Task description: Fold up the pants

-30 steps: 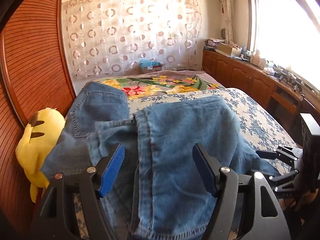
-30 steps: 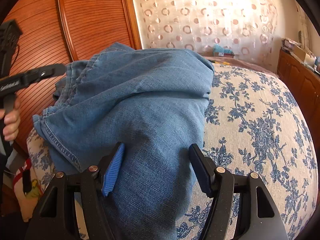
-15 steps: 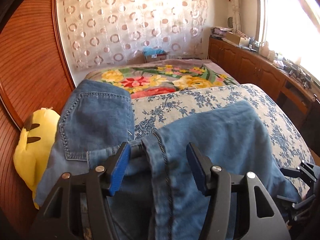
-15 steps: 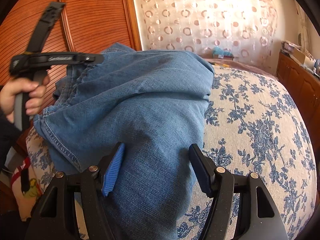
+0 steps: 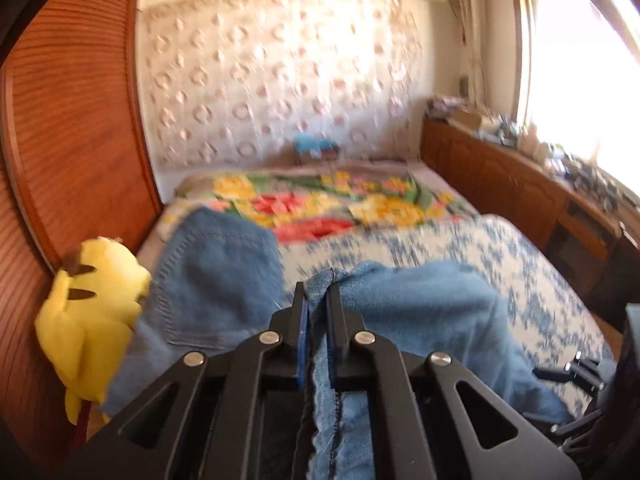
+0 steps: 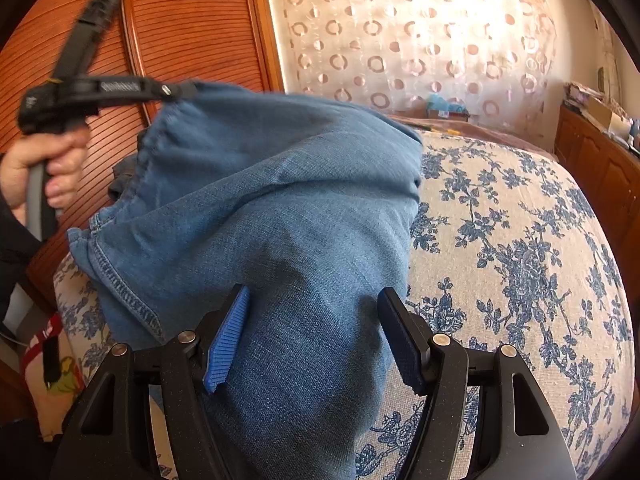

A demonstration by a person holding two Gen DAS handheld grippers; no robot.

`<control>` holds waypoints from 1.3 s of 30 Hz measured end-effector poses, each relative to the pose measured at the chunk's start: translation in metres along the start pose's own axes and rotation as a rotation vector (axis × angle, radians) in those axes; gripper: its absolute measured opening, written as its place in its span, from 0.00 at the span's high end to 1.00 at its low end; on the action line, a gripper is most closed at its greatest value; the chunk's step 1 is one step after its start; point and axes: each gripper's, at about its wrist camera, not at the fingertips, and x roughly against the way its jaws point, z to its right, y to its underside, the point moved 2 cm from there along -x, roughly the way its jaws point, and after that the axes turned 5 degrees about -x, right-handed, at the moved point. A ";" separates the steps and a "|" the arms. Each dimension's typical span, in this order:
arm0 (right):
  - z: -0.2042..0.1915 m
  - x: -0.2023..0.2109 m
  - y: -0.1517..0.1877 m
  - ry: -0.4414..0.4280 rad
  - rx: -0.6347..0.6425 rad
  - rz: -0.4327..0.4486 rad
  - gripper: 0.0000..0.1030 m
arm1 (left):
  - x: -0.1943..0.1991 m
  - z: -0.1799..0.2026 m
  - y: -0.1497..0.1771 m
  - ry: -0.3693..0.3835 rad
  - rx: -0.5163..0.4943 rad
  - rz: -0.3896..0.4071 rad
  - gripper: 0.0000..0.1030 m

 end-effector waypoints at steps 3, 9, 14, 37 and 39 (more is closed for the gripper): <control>0.000 0.000 0.000 -0.002 0.002 0.000 0.34 | 0.011 -0.016 -0.007 -0.073 0.025 0.019 0.96; 0.001 0.001 0.000 -0.008 -0.001 -0.006 0.34 | -0.008 -0.042 0.013 -0.098 0.044 -0.071 0.94; 0.002 -0.001 -0.003 -0.006 -0.002 -0.009 0.34 | -0.018 -0.043 0.030 -0.082 0.049 -0.115 0.79; 0.003 0.013 -0.003 0.008 0.002 -0.010 0.35 | 0.018 0.004 0.134 0.000 0.016 -0.209 0.53; 0.007 0.020 0.000 0.005 -0.010 -0.035 0.35 | 0.016 0.003 0.141 -0.006 0.019 -0.221 0.53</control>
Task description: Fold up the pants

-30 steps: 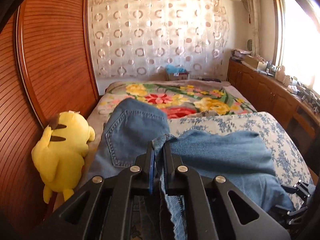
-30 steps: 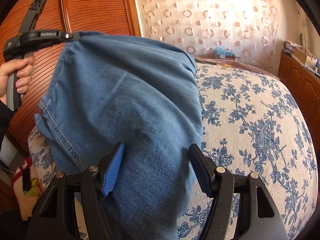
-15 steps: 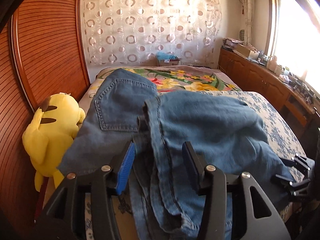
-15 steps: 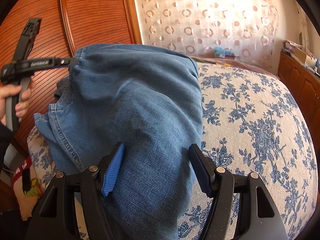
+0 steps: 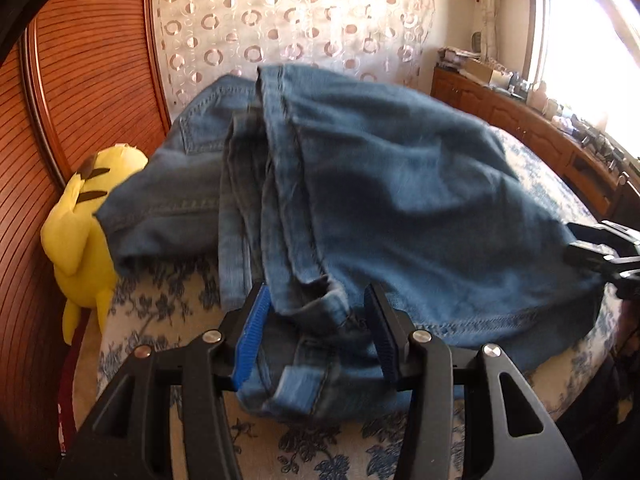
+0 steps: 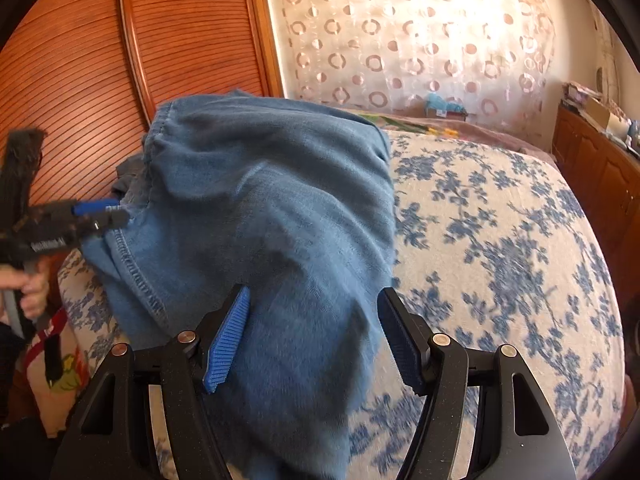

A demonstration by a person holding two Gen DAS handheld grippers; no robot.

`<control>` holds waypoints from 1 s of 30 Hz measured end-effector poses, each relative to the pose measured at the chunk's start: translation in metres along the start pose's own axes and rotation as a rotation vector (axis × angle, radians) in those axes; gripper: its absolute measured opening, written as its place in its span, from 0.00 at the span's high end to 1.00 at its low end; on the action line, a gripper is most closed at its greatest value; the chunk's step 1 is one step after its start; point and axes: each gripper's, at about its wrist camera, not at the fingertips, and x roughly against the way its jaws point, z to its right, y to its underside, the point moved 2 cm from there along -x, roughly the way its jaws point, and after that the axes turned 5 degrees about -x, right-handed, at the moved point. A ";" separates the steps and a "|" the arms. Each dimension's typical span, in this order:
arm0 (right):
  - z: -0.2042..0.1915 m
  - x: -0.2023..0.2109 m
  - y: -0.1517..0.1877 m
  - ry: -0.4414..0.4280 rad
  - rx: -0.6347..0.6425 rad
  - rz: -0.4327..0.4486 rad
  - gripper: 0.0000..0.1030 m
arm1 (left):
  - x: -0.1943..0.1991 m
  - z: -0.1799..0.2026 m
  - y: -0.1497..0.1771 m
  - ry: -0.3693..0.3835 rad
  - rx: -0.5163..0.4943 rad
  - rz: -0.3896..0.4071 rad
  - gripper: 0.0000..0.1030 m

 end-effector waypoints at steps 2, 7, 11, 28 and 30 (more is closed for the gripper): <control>0.002 0.007 0.002 -0.003 -0.009 -0.010 0.35 | -0.003 -0.001 0.005 -0.001 0.008 -0.004 0.53; 0.001 0.018 0.014 -0.012 -0.017 -0.052 0.36 | -0.005 0.001 0.013 -0.004 0.012 -0.006 0.53; -0.002 0.016 0.023 -0.037 -0.016 -0.095 0.52 | -0.008 0.001 0.016 -0.008 0.013 -0.013 0.53; -0.026 0.055 0.029 -0.073 0.012 -0.099 0.86 | -0.010 -0.002 0.020 0.019 0.013 -0.003 0.50; -0.017 0.060 0.024 -0.071 -0.010 -0.074 0.81 | -0.010 -0.002 0.022 0.020 0.017 0.007 0.50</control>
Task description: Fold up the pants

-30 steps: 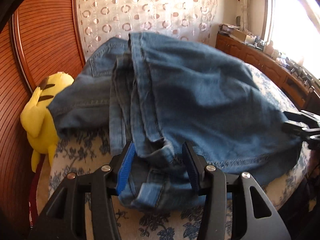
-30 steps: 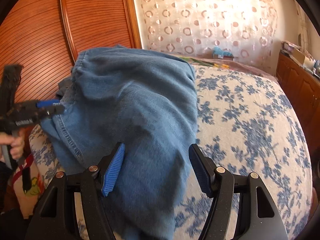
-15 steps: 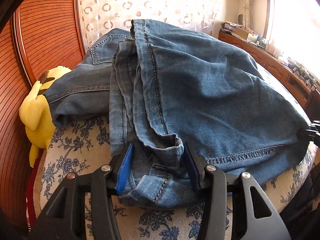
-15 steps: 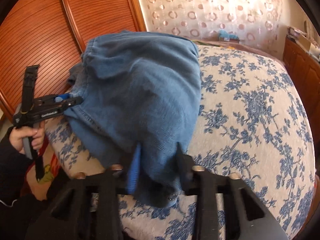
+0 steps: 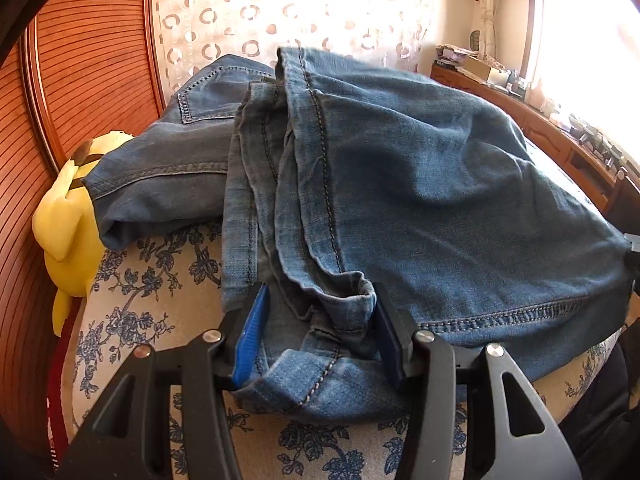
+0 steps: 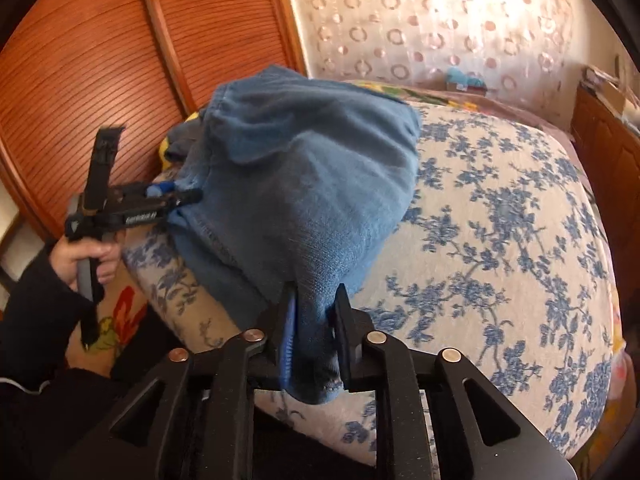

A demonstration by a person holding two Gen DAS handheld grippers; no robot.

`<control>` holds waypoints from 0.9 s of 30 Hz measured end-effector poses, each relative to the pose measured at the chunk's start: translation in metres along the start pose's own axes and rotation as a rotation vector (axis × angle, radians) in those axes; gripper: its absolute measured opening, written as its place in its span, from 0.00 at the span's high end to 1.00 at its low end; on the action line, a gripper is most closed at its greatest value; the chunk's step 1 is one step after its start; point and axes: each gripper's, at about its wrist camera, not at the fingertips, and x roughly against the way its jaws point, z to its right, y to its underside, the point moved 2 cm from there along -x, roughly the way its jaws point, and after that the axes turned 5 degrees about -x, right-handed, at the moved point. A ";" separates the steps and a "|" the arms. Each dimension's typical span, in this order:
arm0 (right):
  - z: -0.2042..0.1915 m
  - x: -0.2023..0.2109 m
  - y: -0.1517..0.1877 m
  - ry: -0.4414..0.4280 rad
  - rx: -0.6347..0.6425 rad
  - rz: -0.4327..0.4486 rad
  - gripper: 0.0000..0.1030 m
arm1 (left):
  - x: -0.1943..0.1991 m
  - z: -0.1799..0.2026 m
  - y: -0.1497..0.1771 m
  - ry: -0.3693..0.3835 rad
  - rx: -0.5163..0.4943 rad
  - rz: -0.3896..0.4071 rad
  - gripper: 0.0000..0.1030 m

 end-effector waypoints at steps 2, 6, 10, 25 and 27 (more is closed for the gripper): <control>0.009 0.009 -0.009 0.024 -0.013 0.035 0.81 | 0.000 0.001 0.002 -0.002 0.000 0.012 0.50; 0.027 0.013 -0.036 0.058 -0.017 0.089 0.73 | 0.001 0.002 0.005 -0.007 0.001 0.027 0.50; 0.046 -0.008 -0.068 0.098 -0.011 0.117 0.69 | 0.001 0.000 0.004 -0.002 0.009 0.034 0.50; 0.088 -0.128 -0.131 0.104 0.005 -0.005 0.69 | 0.000 0.000 0.004 0.009 0.002 0.036 0.50; 0.085 -0.132 -0.131 0.112 0.031 -0.018 0.69 | 0.000 0.000 0.005 0.010 0.001 0.040 0.50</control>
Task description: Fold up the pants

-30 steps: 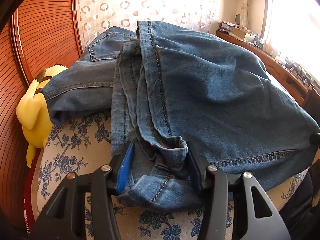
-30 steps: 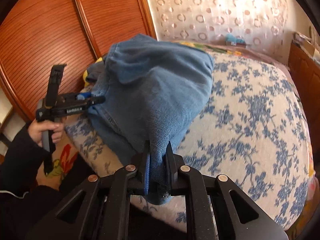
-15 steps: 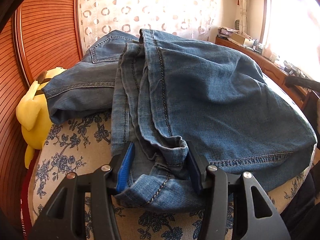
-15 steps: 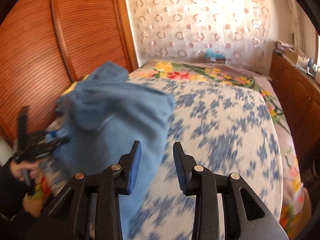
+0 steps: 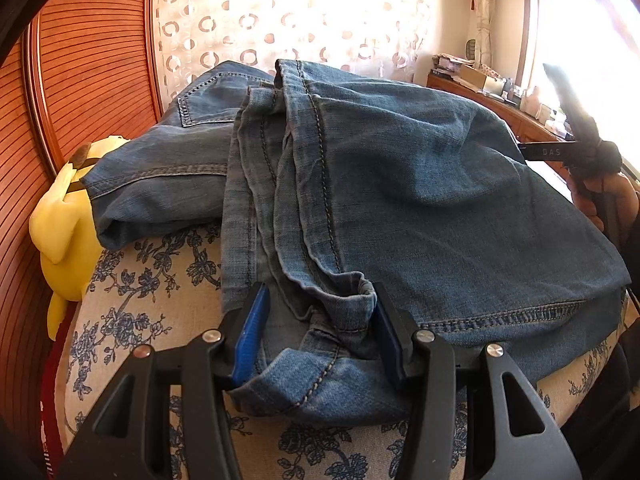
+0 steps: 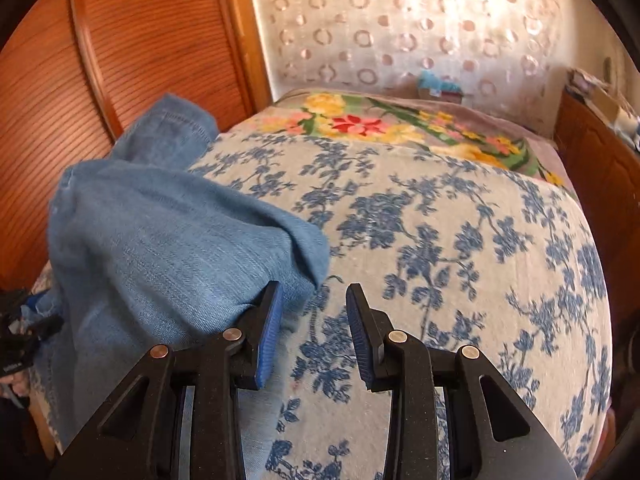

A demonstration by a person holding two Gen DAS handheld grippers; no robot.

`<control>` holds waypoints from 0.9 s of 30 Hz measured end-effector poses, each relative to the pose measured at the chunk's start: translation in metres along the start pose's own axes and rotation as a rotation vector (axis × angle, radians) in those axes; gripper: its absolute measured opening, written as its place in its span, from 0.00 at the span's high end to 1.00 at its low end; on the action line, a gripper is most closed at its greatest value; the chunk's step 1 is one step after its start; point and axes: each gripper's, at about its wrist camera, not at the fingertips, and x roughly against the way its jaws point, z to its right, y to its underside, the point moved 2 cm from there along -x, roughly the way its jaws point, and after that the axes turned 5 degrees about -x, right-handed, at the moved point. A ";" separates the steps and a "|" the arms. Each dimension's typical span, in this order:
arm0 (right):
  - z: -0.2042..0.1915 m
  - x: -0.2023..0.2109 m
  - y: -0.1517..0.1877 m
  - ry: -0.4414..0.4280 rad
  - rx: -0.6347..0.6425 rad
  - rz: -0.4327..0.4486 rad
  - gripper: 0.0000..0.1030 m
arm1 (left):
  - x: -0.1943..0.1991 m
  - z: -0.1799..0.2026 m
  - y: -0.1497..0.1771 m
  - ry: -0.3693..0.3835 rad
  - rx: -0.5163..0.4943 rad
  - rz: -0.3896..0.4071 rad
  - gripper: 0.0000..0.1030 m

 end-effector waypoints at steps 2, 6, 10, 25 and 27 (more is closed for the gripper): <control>-0.001 -0.004 -0.001 0.019 0.017 -0.007 0.69 | 0.000 0.000 0.001 0.000 -0.001 0.003 0.50; 0.012 -0.015 -0.010 0.039 -0.029 -0.016 0.69 | 0.000 0.000 0.001 0.000 -0.004 0.001 0.50; 0.020 -0.024 -0.020 -0.003 -0.051 -0.044 0.85 | 0.000 0.000 0.001 0.001 -0.008 0.002 0.50; 0.021 0.002 -0.049 0.056 -0.103 0.116 0.77 | 0.000 0.001 0.002 0.004 -0.009 0.008 0.50; 0.024 0.005 -0.045 0.048 -0.110 0.108 0.74 | 0.000 0.001 0.001 0.003 -0.010 0.006 0.51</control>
